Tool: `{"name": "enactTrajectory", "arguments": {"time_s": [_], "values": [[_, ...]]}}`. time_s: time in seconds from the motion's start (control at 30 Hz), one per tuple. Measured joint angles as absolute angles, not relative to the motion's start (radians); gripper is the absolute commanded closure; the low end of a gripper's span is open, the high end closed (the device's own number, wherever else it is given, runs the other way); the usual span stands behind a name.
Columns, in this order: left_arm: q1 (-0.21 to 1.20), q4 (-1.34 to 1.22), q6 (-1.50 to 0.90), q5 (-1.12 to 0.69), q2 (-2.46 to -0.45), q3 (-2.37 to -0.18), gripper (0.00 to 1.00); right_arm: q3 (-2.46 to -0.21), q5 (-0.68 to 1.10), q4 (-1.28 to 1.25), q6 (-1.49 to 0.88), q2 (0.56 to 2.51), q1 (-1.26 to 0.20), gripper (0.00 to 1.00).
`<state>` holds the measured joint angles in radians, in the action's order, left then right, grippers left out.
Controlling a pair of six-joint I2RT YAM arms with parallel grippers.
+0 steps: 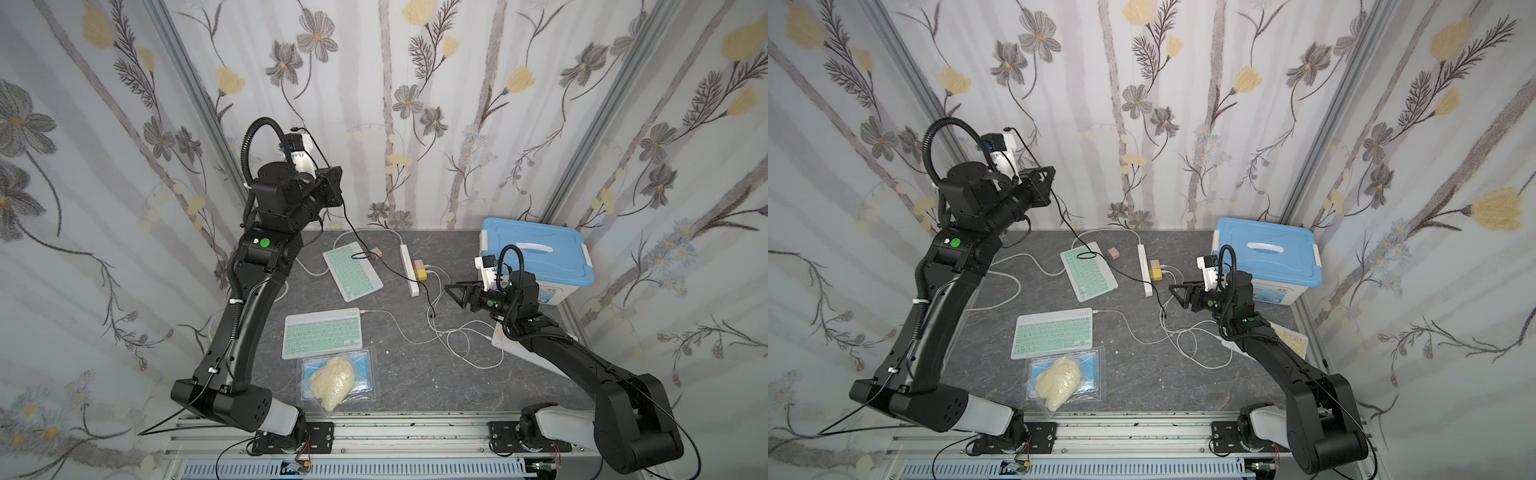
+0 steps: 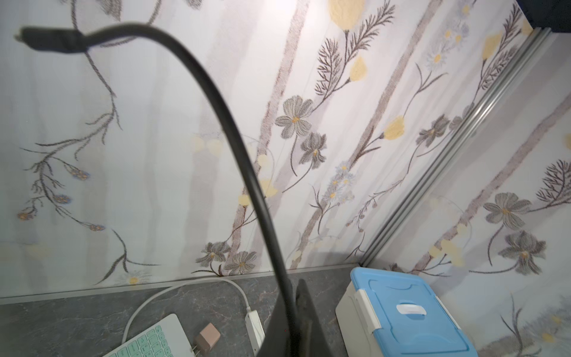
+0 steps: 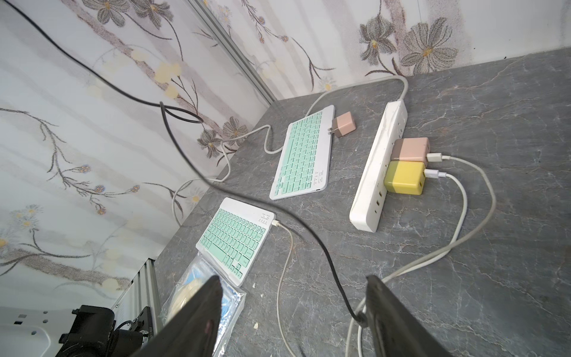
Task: Unplug the wireless keyboard
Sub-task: Place the power cord at the center of the board.
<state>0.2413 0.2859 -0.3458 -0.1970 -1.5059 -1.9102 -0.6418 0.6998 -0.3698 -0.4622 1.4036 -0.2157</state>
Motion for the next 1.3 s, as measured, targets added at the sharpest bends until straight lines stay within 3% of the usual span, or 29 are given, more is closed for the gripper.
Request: {"name": "enactTrajectory", "arguments": {"time_s": [0.33, 0.8, 0.87, 0.97, 1.1, 1.3], "values": [[0.107, 0.249, -0.430, -0.242, -1.725, -2.025, 1.00, -0.650, 0.699, -0.353, -0.455, 1.425, -0.216, 0.26], [0.079, 0.179, -0.448, -0.271, -1.919, -1.670, 0.98, -0.685, 0.683, -0.298, -0.454, 1.492, -0.216, 0.24], [0.093, 0.163, -0.448, -0.282, -1.940, -1.627, 0.88, -0.685, 0.676, -0.294, -0.449, 1.492, -0.216, 0.23], [0.113, 0.147, -0.445, -0.297, -2.004, -1.624, 0.61, -0.685, 0.676, -0.290, -0.447, 1.499, -0.216, 0.23], [0.117, 0.203, -0.445, -0.267, -2.095, -1.670, 0.40, -0.685, 0.673, -0.266, -0.448, 1.509, -0.216, 0.23], [0.118, 0.360, -0.434, -0.165, -2.128, -1.753, 0.20, -0.685, 0.658, -0.240, -0.443, 1.499, -0.216, 0.22]]}}
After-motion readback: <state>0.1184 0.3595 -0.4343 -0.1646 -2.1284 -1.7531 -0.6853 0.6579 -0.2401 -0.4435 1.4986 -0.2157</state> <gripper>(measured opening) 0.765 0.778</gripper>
